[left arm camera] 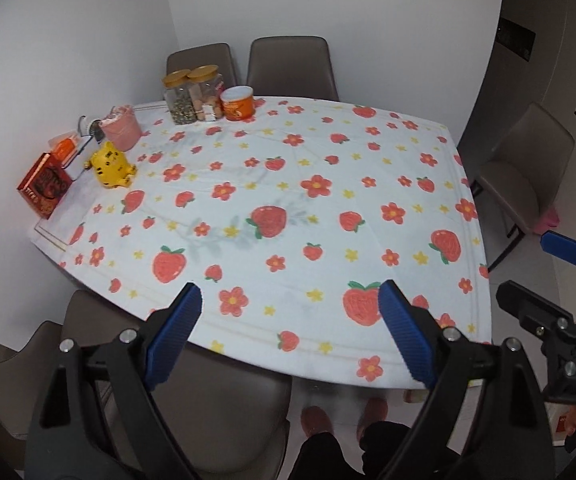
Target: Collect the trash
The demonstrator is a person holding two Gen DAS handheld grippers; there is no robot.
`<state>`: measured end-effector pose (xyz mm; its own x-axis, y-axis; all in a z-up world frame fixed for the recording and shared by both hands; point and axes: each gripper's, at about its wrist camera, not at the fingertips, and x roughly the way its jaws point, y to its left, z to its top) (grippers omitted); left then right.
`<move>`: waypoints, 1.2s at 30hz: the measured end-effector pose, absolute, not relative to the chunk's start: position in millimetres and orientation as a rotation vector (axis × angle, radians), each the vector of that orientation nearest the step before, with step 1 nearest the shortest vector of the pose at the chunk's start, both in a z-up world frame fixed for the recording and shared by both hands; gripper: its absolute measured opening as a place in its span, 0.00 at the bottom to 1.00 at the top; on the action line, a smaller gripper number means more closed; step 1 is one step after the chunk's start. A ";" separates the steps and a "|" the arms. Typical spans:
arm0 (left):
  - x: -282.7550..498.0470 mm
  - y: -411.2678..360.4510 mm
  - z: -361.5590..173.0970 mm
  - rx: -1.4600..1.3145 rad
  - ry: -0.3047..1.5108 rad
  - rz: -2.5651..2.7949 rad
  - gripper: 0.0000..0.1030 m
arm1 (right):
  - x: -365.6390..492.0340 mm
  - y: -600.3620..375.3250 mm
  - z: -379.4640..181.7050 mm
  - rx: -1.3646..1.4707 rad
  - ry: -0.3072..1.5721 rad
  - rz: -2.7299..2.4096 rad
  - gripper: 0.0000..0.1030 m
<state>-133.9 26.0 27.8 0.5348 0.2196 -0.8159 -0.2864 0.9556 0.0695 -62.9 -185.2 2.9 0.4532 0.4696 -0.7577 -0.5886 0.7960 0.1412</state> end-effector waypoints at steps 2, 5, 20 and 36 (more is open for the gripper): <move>-145.0 31.4 41.3 -0.073 0.942 0.334 0.87 | -67.4 -178.6 15.7 -0.165 0.871 0.679 0.89; -159.7 36.1 56.9 -0.092 0.924 0.368 0.87 | -74.1 -173.0 30.4 -0.193 0.860 0.717 0.90; -191.8 13.5 87.7 -0.151 0.919 0.460 0.87 | -87.0 -183.0 58.9 -0.305 0.849 0.808 0.91; -188.6 -7.7 89.8 -0.144 0.931 0.404 0.87 | -90.3 -209.2 68.2 -0.272 0.829 0.755 0.91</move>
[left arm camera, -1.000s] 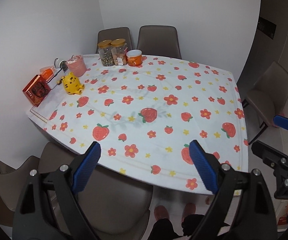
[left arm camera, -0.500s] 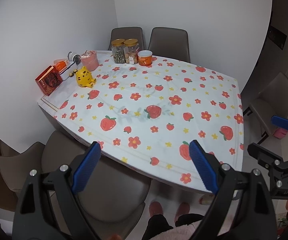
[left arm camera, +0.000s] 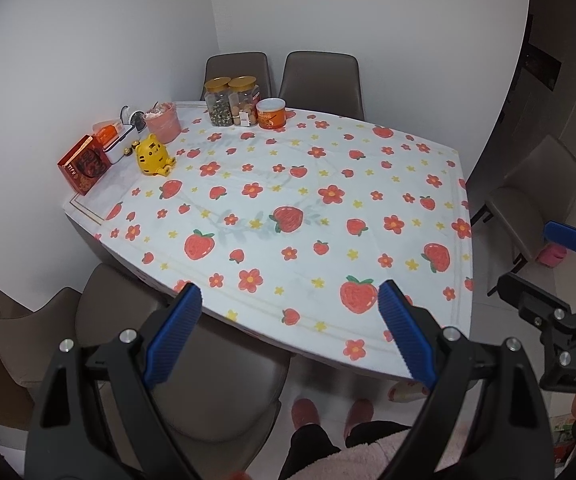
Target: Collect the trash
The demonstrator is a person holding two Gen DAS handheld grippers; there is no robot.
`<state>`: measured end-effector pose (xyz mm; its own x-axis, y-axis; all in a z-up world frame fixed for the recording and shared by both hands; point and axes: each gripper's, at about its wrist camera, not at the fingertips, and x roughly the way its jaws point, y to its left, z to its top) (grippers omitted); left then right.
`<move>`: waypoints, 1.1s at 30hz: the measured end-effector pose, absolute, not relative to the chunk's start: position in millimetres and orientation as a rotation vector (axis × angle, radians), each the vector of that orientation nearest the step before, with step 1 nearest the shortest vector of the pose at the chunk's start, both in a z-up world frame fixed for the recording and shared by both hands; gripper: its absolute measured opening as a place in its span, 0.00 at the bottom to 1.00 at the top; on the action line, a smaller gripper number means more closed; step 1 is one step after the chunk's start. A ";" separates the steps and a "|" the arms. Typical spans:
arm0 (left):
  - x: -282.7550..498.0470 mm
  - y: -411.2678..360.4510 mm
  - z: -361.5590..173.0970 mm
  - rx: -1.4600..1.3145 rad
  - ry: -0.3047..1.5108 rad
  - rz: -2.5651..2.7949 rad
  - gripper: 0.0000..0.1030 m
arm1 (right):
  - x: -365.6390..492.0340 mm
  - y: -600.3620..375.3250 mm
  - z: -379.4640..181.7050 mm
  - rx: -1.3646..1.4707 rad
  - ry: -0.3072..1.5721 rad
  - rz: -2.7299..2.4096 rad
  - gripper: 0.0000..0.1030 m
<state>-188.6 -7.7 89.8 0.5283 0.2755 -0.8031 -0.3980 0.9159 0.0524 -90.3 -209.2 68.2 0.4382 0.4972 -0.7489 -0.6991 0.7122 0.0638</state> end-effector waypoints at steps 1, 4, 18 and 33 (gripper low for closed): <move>-188.1 -8.3 91.3 -0.141 0.928 0.401 0.87 | -90.4 -210.1 69.1 -0.268 0.827 0.754 0.91; -187.9 -9.7 94.2 -0.133 0.921 0.396 0.87 | -90.4 -211.9 70.7 -0.268 0.822 0.751 0.91; -188.2 -13.5 97.0 -0.134 0.915 0.390 0.87 | -89.8 -215.8 75.0 -0.263 0.813 0.749 0.91; -187.7 -18.4 98.1 -0.135 0.914 0.393 0.87 | -76.9 -213.9 88.5 -0.256 0.802 0.730 0.91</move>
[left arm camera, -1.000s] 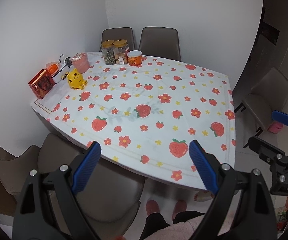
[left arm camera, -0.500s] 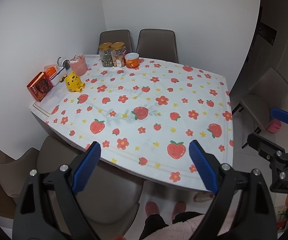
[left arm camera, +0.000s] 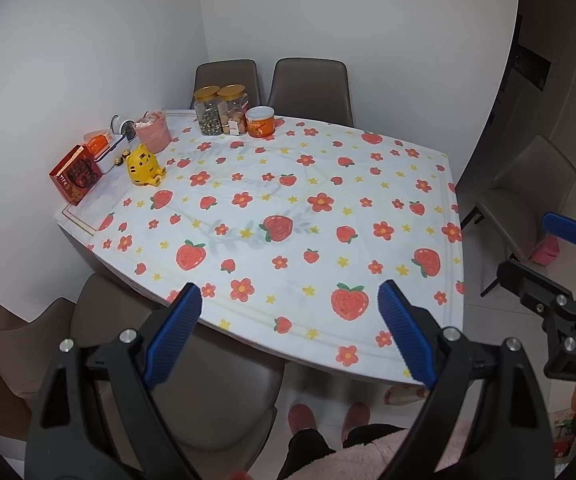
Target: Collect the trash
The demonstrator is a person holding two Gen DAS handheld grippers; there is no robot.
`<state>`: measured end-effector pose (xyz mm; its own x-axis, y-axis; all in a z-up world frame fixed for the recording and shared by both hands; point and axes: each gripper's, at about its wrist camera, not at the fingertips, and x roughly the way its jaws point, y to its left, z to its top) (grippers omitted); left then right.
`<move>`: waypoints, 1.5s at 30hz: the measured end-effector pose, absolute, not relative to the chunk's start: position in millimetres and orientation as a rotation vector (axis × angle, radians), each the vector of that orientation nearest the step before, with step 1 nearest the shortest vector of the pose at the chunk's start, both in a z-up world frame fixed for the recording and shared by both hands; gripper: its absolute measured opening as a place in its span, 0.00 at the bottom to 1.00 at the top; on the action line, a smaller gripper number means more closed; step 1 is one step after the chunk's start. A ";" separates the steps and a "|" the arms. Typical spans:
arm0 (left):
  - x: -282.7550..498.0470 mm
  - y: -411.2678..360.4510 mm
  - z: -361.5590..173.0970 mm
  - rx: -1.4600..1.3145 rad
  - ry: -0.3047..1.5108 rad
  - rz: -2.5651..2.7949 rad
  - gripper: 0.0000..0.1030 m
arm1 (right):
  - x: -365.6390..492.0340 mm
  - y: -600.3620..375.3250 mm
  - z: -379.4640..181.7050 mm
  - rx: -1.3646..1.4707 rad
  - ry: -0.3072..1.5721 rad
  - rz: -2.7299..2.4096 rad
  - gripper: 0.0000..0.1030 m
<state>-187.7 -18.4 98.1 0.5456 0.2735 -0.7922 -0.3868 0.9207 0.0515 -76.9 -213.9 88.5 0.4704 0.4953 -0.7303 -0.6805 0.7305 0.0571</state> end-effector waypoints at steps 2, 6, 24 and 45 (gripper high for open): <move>-186.0 -20.6 98.8 -0.132 0.913 0.391 0.87 | -78.7 -214.4 87.5 -0.255 0.802 0.731 0.91; -184.3 -22.5 99.3 -0.135 0.913 0.391 0.87 | -78.9 -213.2 87.0 -0.252 0.797 0.730 0.91; -175.7 -28.0 101.5 -0.141 0.912 0.384 0.87 | -77.6 -214.2 88.6 -0.248 0.786 0.727 0.91; -159.2 -25.0 107.6 -0.128 0.879 0.364 0.90 | -76.0 -216.8 87.6 -0.244 0.784 0.728 0.91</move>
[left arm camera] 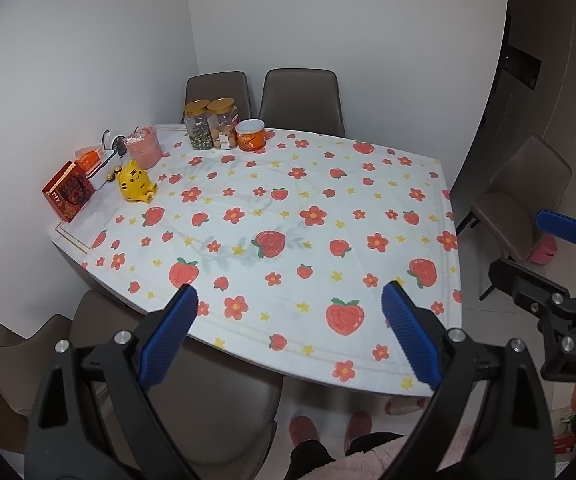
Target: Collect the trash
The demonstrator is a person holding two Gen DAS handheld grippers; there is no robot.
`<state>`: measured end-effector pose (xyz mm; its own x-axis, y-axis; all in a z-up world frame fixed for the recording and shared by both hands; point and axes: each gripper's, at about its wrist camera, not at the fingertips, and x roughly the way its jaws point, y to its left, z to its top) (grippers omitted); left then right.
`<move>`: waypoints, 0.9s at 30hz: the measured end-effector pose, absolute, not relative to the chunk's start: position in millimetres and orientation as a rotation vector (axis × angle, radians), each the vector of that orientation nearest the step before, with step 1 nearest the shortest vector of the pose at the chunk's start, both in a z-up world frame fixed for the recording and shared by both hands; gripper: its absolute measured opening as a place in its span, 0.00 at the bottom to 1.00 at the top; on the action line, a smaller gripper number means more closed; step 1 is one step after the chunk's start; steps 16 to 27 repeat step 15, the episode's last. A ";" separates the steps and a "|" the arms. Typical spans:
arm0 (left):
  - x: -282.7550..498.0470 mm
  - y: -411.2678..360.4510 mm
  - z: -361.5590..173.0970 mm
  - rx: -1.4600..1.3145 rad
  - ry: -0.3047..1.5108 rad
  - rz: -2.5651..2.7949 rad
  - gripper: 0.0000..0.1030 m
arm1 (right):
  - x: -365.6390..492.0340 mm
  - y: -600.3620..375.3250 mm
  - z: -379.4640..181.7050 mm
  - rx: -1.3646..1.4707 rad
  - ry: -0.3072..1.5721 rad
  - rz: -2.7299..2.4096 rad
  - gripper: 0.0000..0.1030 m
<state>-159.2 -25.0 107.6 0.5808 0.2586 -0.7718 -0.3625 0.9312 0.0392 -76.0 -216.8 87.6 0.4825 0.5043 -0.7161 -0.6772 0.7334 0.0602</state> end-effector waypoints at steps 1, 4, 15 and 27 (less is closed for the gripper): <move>-159.3 -24.9 107.8 -0.138 0.868 0.358 0.90 | -75.1 -215.6 87.9 -0.239 0.784 0.727 0.91; -165.9 -26.0 106.4 -0.162 0.839 0.338 0.90 | -71.9 -211.4 88.4 -0.237 0.783 0.721 0.91; -167.1 -24.0 98.0 -0.102 0.860 0.415 0.90 | -63.0 -209.1 86.5 -0.224 0.784 0.704 0.91; -167.1 -24.0 98.0 -0.102 0.860 0.415 0.90 | -63.0 -209.1 86.5 -0.224 0.784 0.704 0.91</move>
